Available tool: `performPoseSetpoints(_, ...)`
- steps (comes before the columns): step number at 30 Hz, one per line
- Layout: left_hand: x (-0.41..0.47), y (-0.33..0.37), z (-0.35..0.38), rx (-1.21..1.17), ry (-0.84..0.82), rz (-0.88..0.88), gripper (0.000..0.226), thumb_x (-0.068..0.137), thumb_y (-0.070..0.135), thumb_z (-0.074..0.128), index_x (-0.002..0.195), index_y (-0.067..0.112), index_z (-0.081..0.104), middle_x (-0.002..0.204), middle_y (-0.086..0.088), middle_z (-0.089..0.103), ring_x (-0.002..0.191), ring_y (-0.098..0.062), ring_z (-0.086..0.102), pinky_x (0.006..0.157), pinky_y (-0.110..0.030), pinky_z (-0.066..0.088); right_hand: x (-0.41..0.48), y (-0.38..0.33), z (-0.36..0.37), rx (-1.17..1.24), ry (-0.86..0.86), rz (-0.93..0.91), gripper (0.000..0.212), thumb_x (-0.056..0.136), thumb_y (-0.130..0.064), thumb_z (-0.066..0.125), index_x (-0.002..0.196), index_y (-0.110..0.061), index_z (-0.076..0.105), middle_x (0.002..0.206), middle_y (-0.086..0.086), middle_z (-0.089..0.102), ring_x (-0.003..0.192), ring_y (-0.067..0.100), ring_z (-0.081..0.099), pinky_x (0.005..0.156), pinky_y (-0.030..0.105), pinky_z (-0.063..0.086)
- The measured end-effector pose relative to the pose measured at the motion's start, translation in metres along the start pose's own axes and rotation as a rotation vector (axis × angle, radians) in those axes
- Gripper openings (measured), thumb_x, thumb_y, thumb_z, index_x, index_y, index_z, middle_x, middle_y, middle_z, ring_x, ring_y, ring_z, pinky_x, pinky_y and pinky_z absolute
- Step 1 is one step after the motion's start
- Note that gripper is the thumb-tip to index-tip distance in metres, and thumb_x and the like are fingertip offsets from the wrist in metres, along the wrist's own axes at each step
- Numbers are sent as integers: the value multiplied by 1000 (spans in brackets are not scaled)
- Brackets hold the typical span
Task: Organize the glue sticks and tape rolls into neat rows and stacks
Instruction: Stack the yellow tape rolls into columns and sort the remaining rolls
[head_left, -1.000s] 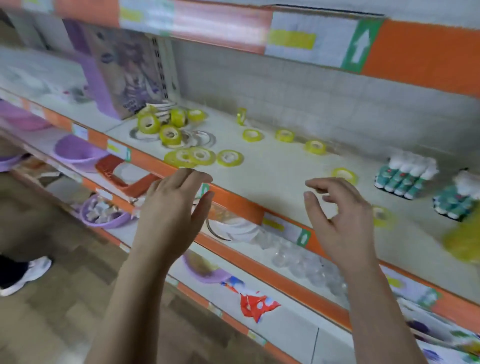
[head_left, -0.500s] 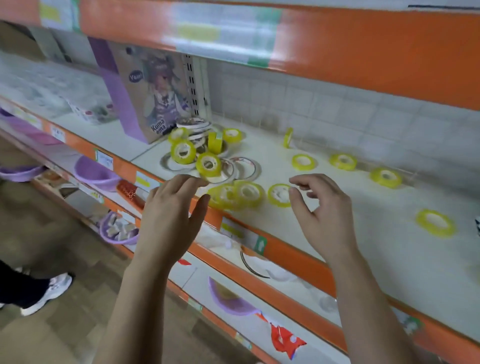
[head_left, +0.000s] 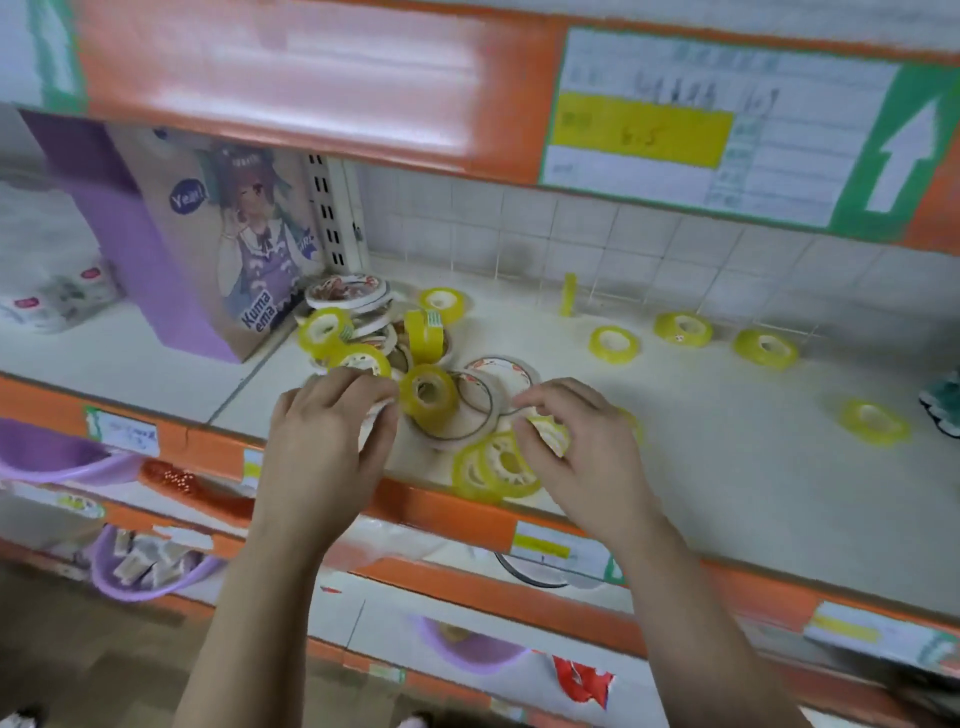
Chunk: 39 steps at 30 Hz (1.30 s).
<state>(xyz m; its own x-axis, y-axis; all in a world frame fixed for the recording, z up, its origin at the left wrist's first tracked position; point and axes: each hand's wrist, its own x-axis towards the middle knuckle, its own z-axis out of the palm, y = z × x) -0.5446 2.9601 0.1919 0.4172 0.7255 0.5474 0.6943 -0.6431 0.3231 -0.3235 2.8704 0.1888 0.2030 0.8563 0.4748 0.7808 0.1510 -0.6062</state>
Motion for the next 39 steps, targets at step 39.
performPoseSetpoints(39, -2, -96, -14, -143, -59, 107, 22, 92, 28, 48, 95, 16, 66, 92, 1, 65, 84, -26, 60, 75, -37, 41, 9, -33, 70, -263, 121, -18, 27, 91, -32, 49, 88, -12, 67, 82, -4, 67, 97, 19, 48, 86, 29, 40)
